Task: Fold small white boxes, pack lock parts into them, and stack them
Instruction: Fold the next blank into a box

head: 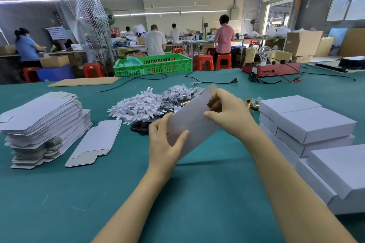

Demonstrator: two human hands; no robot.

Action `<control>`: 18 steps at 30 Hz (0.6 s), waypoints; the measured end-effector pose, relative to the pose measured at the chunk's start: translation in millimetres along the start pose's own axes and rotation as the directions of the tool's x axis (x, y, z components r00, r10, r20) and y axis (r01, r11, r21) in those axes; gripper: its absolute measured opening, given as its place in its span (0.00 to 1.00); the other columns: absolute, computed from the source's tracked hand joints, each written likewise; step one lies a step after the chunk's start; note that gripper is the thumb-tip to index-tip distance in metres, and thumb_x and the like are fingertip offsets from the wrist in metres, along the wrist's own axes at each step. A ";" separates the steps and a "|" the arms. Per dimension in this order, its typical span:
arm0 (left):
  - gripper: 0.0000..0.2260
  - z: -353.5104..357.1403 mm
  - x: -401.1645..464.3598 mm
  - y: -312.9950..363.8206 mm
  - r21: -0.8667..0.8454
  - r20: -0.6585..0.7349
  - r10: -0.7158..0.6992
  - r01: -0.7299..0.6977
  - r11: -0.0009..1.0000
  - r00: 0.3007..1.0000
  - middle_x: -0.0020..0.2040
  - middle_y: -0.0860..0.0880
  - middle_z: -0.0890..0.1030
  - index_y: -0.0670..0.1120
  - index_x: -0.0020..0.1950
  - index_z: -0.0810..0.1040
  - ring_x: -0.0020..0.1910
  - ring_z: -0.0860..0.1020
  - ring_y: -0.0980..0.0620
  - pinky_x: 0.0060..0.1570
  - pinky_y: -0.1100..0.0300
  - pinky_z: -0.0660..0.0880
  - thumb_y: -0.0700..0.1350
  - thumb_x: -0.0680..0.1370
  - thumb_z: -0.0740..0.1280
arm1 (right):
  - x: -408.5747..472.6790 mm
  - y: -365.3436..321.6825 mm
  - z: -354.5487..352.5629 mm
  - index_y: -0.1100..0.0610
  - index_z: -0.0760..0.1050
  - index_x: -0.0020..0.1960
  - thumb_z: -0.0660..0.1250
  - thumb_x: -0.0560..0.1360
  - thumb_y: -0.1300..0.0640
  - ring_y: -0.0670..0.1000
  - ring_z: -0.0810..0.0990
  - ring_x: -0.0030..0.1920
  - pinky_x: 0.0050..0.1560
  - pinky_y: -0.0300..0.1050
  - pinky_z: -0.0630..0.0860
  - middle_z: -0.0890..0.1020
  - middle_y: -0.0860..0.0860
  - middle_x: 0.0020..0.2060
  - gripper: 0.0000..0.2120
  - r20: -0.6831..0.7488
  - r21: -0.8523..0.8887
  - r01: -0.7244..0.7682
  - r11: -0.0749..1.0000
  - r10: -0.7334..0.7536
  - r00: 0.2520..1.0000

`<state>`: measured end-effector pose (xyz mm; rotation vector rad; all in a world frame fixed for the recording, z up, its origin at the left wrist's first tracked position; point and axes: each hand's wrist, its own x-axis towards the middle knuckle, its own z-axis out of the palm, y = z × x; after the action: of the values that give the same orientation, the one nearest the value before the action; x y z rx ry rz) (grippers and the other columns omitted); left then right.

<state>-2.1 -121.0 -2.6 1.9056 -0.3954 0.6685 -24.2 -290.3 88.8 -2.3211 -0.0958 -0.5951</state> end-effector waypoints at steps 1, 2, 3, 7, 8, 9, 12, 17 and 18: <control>0.30 0.0 -0.3 -1.6 0.187 -0.013 0.065 -0.061 0.980 0.998 0.67 0.47 0.69 0.52 0.69 0.72 0.65 0.68 0.56 0.69 0.50 0.65 0.58 0.69 0.73 | -0.8 -2.1 3.0 0.55 0.71 0.47 0.69 0.72 0.61 0.50 0.76 0.44 0.46 0.45 0.73 0.76 0.45 0.37 0.08 -0.001 -0.015 -0.008 1.000 0.008 1.000; 0.38 0.2 -0.9 -2.6 0.361 -0.006 0.139 -0.127 0.924 0.990 0.69 0.43 0.68 0.47 0.71 0.72 0.68 0.65 0.49 0.71 0.43 0.60 0.62 0.66 0.75 | -1.3 -4.0 5.8 0.55 0.71 0.47 0.69 0.73 0.61 0.50 0.76 0.43 0.47 0.47 0.73 0.75 0.44 0.37 0.08 0.005 -0.008 -0.008 1.000 0.008 1.000; 0.44 0.4 -1.8 -2.3 0.493 0.027 0.200 -0.188 0.850 0.979 0.71 0.40 0.69 0.42 0.71 0.71 0.69 0.63 0.45 0.71 0.36 0.56 0.65 0.63 0.76 | -1.4 -5.7 8.7 0.55 0.70 0.47 0.68 0.73 0.62 0.50 0.75 0.42 0.46 0.46 0.73 0.74 0.44 0.36 0.08 0.011 0.011 -0.003 1.000 0.003 1.000; 0.58 4.3 -3.2 4.7 0.647 0.126 0.236 -0.260 0.717 0.964 0.65 0.35 0.74 0.31 0.70 0.68 0.67 0.71 0.36 0.68 0.29 0.57 0.68 0.53 0.78 | -0.3 -12.4 14.3 0.55 0.71 0.47 0.68 0.73 0.63 0.42 0.72 0.38 0.39 0.41 0.69 0.74 0.45 0.36 0.07 -0.007 0.069 -0.015 0.998 0.015 1.000; 0.58 5.7 -3.2 6.2 0.635 0.127 0.231 -0.258 0.728 0.965 0.64 0.34 0.74 0.31 0.70 0.68 0.65 0.73 0.36 0.68 0.30 0.59 0.66 0.53 0.80 | -0.4 -13.6 14.1 0.55 0.72 0.48 0.68 0.72 0.63 0.41 0.72 0.38 0.38 0.38 0.69 0.74 0.45 0.36 0.07 -0.008 0.079 -0.023 0.997 0.024 1.000; 0.56 6.3 -2.8 7.1 0.616 0.121 0.230 -0.255 0.745 0.966 0.62 0.34 0.75 0.30 0.70 0.67 0.63 0.74 0.36 0.67 0.31 0.63 0.62 0.53 0.82 | -0.7 -14.9 13.5 0.55 0.72 0.48 0.68 0.72 0.63 0.41 0.73 0.38 0.37 0.35 0.69 0.75 0.45 0.36 0.07 0.001 0.090 -0.025 0.996 0.025 1.000; 0.49 4.0 -0.8 7.4 0.558 0.070 0.238 -0.236 0.796 0.969 0.56 0.32 0.77 0.28 0.66 0.71 0.53 0.78 0.33 0.55 0.39 0.76 0.51 0.53 0.83 | -4.5 -21.2 9.2 0.54 0.70 0.51 0.69 0.72 0.62 0.41 0.73 0.38 0.39 0.37 0.71 0.74 0.45 0.38 0.11 0.098 0.103 0.033 0.994 -0.044 0.994; 0.41 0.8 0.0 15.7 0.540 0.071 0.227 -0.229 0.810 0.971 0.46 0.37 0.81 0.30 0.59 0.77 0.36 0.81 0.39 0.33 0.53 0.77 0.47 0.51 0.83 | -9.4 -27.6 5.6 0.54 0.64 0.60 0.67 0.75 0.59 0.54 0.74 0.40 0.39 0.50 0.73 0.74 0.53 0.40 0.18 0.204 -0.059 0.118 0.991 -0.104 0.973; 0.41 1.6 -0.9 17.9 0.529 0.083 0.217 -0.228 0.818 0.973 0.46 0.37 0.81 0.31 0.60 0.77 0.37 0.81 0.39 0.33 0.53 0.77 0.49 0.53 0.83 | -9.8 -28.3 6.2 0.54 0.64 0.61 0.66 0.75 0.60 0.54 0.74 0.39 0.39 0.50 0.73 0.74 0.51 0.39 0.18 0.185 -0.071 0.131 0.989 -0.116 0.976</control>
<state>-12.2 -129.8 9.4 2.4216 -0.4848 0.9979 -37.2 -264.4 98.6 -2.4597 -0.3073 -0.4556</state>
